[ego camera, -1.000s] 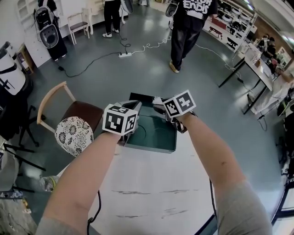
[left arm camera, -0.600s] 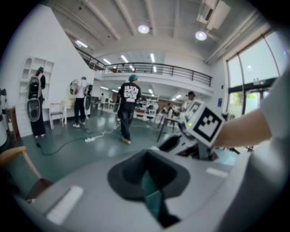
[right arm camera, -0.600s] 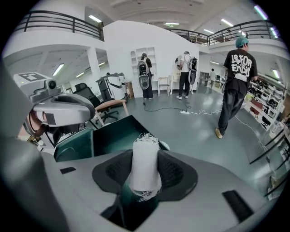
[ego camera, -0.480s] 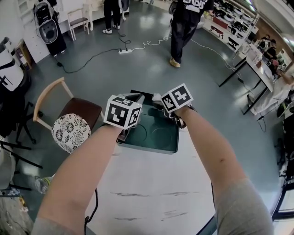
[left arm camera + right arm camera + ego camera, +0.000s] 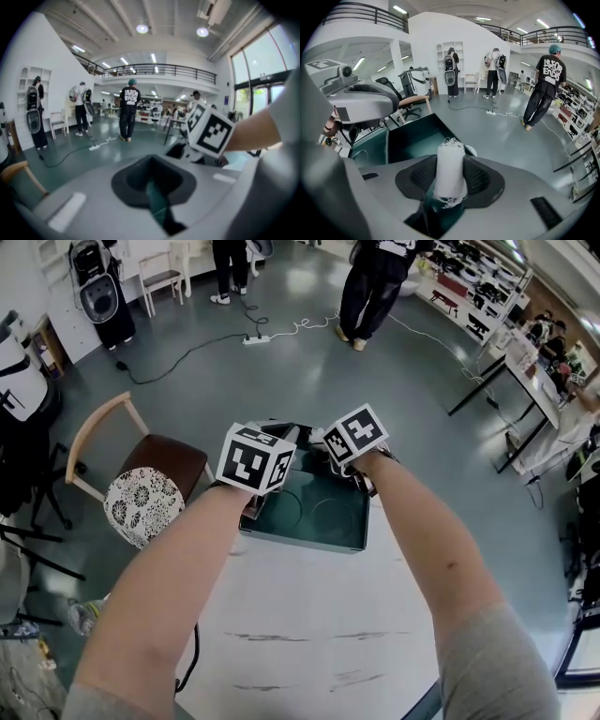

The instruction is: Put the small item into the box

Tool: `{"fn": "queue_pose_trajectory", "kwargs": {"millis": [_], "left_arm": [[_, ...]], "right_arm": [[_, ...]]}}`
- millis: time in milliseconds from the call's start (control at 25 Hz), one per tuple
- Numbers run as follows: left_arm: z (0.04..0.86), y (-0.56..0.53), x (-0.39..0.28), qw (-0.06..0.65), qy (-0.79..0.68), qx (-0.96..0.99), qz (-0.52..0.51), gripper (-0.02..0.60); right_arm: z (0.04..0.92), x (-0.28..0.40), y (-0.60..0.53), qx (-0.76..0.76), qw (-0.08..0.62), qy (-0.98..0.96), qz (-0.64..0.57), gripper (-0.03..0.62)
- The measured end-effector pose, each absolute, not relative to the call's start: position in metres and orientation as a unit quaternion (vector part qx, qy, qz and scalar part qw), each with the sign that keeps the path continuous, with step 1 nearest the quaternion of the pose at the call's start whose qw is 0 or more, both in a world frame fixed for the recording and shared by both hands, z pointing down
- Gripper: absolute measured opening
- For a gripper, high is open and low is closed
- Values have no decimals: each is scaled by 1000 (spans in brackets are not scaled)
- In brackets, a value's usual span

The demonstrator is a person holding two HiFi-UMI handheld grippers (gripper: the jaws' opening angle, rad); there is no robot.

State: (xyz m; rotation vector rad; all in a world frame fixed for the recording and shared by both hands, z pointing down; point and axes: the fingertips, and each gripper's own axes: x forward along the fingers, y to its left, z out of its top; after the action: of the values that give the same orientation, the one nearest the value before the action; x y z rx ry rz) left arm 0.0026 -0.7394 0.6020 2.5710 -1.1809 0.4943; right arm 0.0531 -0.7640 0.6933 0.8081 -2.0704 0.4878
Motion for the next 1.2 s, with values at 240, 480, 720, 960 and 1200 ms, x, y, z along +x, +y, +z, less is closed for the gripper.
{"fn": "queue_pose_trajectory", "kwargs": {"millis": [240,480,720,960,1200], "left_arm": [[602,-740,3,138,-407,887,167,6],[607,-738,3,140,-405,888,167,6],[608,-736,2,139,-406,888,168,5],[604,-733,6,140,-407,887,168,6],[601,-729,4,139,-408,886,169,6]], "right_arm": [[695,49,-766,327,421,-825,187,172],[696,46,-766,332,418,-825,185,173],[692,42,-764,327,406,-833,186,207],[682,45,-764,331,398,-836,181,207],[675,47,-760,336,395,-836,180,207]]}}
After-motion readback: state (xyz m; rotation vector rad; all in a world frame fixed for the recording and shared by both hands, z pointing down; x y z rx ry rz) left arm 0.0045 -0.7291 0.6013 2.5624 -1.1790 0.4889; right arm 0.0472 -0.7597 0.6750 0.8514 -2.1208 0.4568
